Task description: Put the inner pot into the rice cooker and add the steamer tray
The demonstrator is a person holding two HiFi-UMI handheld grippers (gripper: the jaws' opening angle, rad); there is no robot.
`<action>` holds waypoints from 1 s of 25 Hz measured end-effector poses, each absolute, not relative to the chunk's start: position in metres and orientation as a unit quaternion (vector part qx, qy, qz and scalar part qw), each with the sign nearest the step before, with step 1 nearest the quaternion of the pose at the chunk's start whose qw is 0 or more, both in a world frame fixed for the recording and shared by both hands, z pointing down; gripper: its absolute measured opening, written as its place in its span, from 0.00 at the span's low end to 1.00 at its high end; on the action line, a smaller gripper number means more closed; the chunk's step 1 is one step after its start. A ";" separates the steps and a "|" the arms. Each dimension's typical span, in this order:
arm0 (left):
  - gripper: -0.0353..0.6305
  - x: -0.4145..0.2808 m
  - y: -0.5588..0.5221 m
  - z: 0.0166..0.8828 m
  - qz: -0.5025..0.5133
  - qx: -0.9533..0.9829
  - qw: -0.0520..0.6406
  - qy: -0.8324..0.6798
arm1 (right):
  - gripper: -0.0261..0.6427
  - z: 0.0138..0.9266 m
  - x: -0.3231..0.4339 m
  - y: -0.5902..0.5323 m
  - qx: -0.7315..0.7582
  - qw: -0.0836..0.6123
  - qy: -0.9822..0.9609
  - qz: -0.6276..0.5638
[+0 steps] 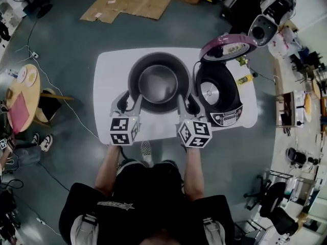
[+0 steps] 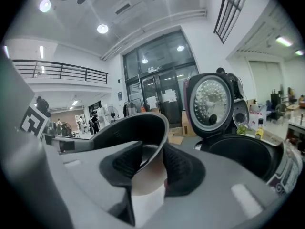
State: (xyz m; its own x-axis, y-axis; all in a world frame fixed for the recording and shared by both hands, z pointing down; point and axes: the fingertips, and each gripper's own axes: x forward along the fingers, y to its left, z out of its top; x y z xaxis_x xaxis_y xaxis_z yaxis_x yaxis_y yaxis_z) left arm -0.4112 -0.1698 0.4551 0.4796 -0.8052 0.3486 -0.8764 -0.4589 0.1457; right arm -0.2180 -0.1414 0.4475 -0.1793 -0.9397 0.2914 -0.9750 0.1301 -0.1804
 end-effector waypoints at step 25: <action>0.32 -0.201 -0.108 0.392 0.084 0.913 0.113 -0.382 | 0.25 0.376 -0.023 -0.027 0.736 0.015 -0.668 0.105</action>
State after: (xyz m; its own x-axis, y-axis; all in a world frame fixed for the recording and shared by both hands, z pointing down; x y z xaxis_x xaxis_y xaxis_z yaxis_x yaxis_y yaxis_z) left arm -0.2008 -0.1076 0.3920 0.6941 -0.6790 0.2392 -0.7168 -0.6825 0.1429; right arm -0.0230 -0.0275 0.3758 0.0848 -0.9808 0.1755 -0.9872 -0.1066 -0.1188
